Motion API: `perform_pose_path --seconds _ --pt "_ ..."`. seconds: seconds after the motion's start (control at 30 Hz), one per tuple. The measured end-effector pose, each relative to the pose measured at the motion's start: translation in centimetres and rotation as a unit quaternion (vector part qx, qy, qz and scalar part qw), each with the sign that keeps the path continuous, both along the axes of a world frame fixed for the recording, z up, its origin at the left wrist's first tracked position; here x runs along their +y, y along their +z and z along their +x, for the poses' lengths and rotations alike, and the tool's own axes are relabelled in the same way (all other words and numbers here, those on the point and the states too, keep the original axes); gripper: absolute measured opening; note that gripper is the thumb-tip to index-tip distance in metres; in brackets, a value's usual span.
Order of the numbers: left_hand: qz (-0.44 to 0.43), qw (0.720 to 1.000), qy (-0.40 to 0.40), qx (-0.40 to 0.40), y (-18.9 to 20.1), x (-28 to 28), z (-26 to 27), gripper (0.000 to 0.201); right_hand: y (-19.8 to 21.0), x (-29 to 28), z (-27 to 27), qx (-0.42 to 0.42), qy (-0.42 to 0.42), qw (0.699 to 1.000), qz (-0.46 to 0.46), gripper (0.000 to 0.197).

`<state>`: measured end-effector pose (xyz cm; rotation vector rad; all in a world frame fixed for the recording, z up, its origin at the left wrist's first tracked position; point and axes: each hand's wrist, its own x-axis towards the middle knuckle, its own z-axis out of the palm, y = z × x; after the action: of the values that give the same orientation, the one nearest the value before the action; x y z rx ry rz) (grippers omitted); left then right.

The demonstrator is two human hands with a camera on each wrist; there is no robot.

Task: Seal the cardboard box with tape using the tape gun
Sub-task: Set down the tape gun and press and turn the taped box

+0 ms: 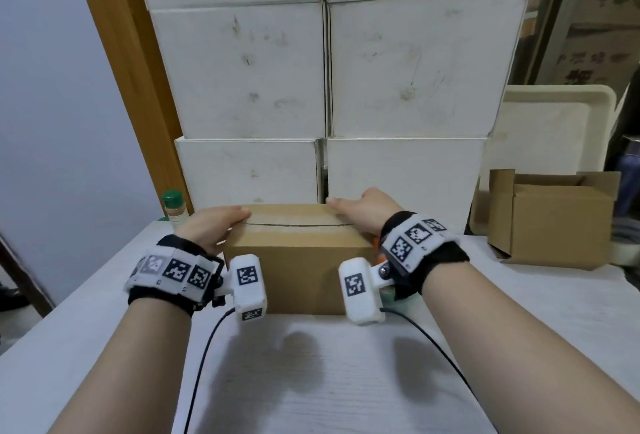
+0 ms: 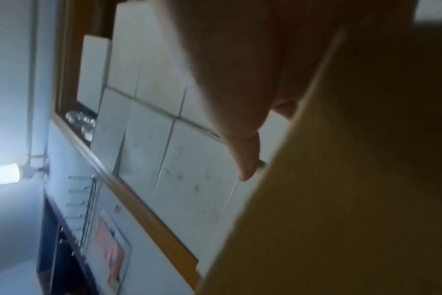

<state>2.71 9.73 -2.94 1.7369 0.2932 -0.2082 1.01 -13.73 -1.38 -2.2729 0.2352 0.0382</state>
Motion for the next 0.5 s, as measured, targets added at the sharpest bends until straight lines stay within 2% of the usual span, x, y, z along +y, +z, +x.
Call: perform_pose_path --seconds 0.07,0.13,0.17,0.23,0.33,0.5 --pt "0.111 0.993 0.002 -0.033 0.6 -1.5 -0.3 0.044 -0.3 1.2 0.0 0.014 -0.008 1.000 -0.014 0.091" --pt "0.231 0.971 -0.016 -0.058 0.9 -3.0 -1.2 0.072 -0.8 1.8 0.0 0.031 -0.001 0.999 -0.024 0.101" --pt "0.261 0.963 -0.023 -0.062 1.0 -3.6 -1.7 0.082 -0.9 1.9 0.0 0.032 0.004 0.999 -0.028 0.103" --pt "0.293 0.954 -0.034 -0.062 0.9 -3.9 -2.1 0.094 -1.0 1.7 0.0 0.030 0.016 0.999 -0.028 0.103" --pt "0.307 0.949 -0.049 -0.054 0.7 -3.3 -1.7 0.099 -1.0 1.4 0.2 0.021 0.030 0.999 -0.025 0.097" --pt "0.265 0.960 -0.065 -0.063 0.5 -2.1 -1.4 0.086 -1.3 0.0 -0.2 0.012 0.052 0.998 -0.020 0.084"
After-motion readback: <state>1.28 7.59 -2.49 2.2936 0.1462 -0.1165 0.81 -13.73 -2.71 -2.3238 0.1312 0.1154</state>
